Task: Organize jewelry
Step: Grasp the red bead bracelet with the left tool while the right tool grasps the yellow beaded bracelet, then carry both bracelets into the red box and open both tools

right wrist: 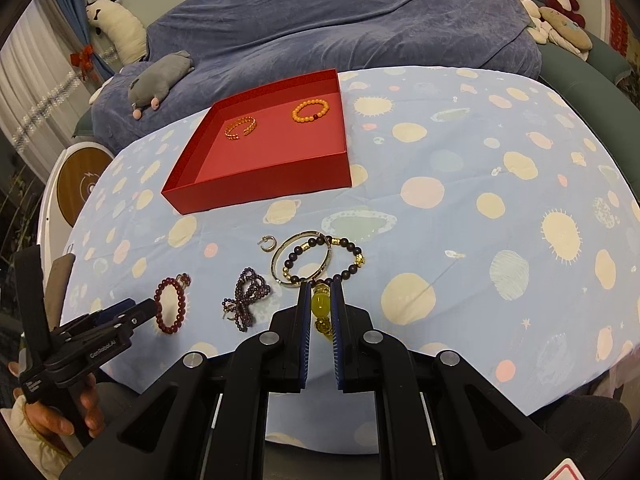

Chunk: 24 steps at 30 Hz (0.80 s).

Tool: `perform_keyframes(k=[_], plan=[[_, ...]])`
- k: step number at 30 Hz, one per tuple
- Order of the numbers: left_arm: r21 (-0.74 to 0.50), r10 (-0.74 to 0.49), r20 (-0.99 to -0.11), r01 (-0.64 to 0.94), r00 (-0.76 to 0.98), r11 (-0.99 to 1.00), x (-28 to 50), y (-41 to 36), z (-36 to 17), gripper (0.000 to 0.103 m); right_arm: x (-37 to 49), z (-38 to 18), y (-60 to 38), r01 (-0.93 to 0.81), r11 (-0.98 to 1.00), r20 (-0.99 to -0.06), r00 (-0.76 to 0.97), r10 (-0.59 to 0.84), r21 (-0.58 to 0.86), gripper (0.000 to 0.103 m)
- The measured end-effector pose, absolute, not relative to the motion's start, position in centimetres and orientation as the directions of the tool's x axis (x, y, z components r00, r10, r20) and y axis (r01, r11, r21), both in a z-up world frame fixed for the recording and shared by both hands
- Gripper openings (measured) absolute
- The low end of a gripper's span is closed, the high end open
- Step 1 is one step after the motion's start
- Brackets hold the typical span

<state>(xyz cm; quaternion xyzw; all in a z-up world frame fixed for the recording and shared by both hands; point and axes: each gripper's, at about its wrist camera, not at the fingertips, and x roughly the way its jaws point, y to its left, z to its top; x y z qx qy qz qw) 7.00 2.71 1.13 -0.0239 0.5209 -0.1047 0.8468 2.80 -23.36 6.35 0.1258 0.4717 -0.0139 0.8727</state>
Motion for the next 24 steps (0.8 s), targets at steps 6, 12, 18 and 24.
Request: perform_keyframes(k=[6,12,18,24], plan=[[-0.126,-0.169,-0.89,0.127,0.424,0.984,7.8,3.2,-0.5,0.041,3.1,6.0,-23.0,0.141,0.969,-0.831,0.548,0.096,0.204,0.009],[-0.068,-0.137,-0.883,0.167,0.449,0.984,8.0,1.9,-0.6,0.012,3.3,5.8,-22.6,0.133,0.971,-0.836,0.54,0.098,0.2,0.009],[-0.11,-0.177,-0.886,0.176,0.429,0.978,7.9,2.0,-0.1,0.011,3.4,6.1,-22.4,0.126,0.972,-0.834,0.542,0.099,0.197,0.009],[-0.185,-0.258,-0.863,0.205,0.433,0.961,7.5,1.9,3.1,0.011,3.9,7.4,-22.6,0.114,0.974,-0.824,0.557,0.101,0.196,0.009]])
